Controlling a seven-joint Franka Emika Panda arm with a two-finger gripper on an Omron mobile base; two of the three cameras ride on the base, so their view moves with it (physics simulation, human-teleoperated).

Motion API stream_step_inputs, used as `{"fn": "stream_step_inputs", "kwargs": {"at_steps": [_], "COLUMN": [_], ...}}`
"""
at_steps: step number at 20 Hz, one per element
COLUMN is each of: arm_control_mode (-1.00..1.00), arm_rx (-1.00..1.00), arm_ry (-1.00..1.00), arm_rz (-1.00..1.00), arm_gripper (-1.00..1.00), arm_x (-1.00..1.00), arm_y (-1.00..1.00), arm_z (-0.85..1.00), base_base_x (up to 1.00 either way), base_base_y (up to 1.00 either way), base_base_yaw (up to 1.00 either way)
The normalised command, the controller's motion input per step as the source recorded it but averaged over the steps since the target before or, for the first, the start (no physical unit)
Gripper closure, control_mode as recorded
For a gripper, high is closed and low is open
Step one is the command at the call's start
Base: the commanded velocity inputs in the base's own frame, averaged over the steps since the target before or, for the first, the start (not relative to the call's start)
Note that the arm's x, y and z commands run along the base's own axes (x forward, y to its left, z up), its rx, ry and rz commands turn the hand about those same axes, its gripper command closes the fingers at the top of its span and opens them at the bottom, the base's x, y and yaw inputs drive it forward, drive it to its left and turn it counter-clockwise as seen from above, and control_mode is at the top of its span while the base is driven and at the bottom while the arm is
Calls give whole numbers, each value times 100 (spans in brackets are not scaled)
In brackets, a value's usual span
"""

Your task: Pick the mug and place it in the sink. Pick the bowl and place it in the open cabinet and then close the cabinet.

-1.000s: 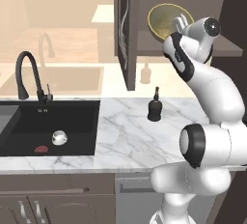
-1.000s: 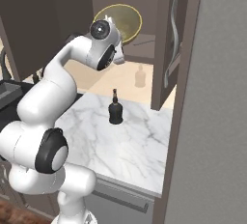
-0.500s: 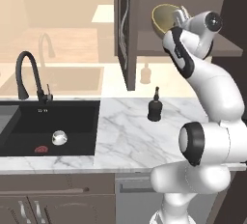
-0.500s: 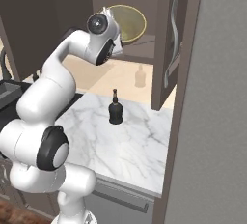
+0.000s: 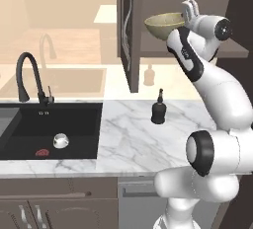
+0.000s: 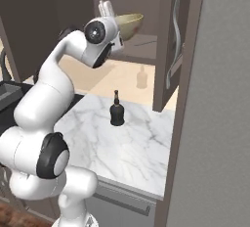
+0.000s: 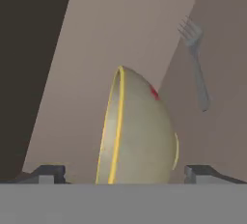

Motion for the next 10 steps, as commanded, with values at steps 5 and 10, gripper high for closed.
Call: {"fn": "stream_step_inputs", "kwargs": {"at_steps": [5,10], "arm_control_mode": [-100,-100], "arm_rx": [0,0], "arm_ry": [-42,-26], "arm_rz": [0,0], "arm_gripper": [-100,-100], "arm_x": [-75,-77], "arm_y": [0,0], "arm_z": [0,0], "base_base_x": [0,0], "base_base_y": [0,0], "base_base_yaw": [0,0]}}
